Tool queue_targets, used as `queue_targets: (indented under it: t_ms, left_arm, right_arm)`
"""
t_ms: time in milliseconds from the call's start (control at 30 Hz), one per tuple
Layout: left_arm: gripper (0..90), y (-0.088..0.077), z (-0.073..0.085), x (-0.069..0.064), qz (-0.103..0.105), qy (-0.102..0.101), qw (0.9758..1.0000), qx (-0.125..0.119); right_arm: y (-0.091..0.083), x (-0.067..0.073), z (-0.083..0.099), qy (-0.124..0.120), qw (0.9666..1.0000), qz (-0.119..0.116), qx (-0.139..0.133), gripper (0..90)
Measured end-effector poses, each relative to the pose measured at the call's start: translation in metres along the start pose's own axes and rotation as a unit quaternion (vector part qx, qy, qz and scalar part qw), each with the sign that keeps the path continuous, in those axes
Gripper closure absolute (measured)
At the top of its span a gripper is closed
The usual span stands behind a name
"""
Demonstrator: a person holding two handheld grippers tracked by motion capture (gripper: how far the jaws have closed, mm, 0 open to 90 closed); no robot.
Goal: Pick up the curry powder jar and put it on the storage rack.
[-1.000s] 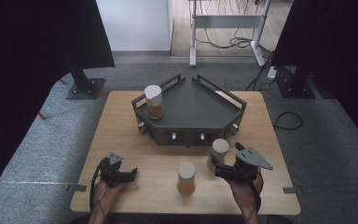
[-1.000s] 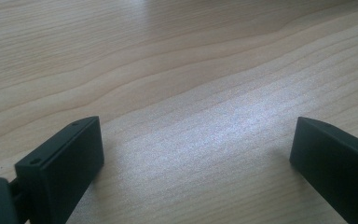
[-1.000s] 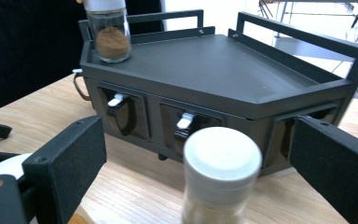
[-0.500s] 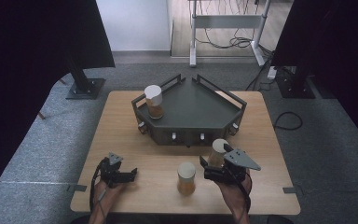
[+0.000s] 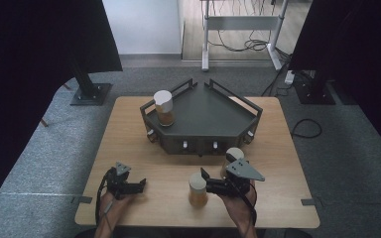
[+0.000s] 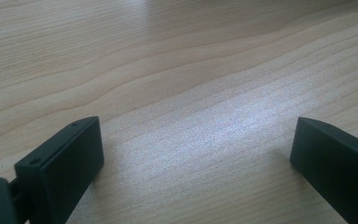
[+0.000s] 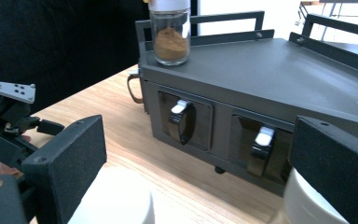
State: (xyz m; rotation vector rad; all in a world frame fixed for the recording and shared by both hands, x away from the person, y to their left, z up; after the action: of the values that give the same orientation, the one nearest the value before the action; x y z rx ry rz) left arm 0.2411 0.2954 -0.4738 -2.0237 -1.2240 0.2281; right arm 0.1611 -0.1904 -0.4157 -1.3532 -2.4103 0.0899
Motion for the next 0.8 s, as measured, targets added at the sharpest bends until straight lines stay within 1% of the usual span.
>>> queue_targets:
  t_ms: [333,600,733,800]
  left_arm:
    - [2.4,0.000,0.000,0.000,0.000,0.000,1.0000,0.000]
    - [2.4,0.000,0.000,0.000,0.000,0.000,1.0000,0.000]
    - [2.4,0.000,0.001,0.000,0.001,0.000,1.0000,0.000]
    - [2.4,0.000,0.001,0.000,0.001,0.000,1.0000,-0.001]
  right_arm:
    - [0.007,0.007,0.003,0.001,0.9999,-0.016,-0.004,3.4]
    - [0.015,0.017,0.003,-0.011,0.9996,-0.027,0.002,3.4]
    - [0.018,0.022,0.004,-0.017,0.9992,-0.035,0.001,3.4]
    - [0.019,0.023,0.005,-0.020,0.9992,-0.035,0.000,3.4]
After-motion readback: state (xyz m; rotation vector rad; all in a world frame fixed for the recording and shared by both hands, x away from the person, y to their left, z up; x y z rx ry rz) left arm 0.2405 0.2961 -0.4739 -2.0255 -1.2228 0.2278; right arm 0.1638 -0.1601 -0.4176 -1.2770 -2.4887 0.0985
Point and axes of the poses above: each handheld gripper's, and its own axes: y roughly forward along the jaws, z roughly out of its underside, x roughly to its left, the point moved 1 cm from there along y, roughly forward along the jaws, and after that the axes turned 15 degrees about y, right-handed, at the moved point
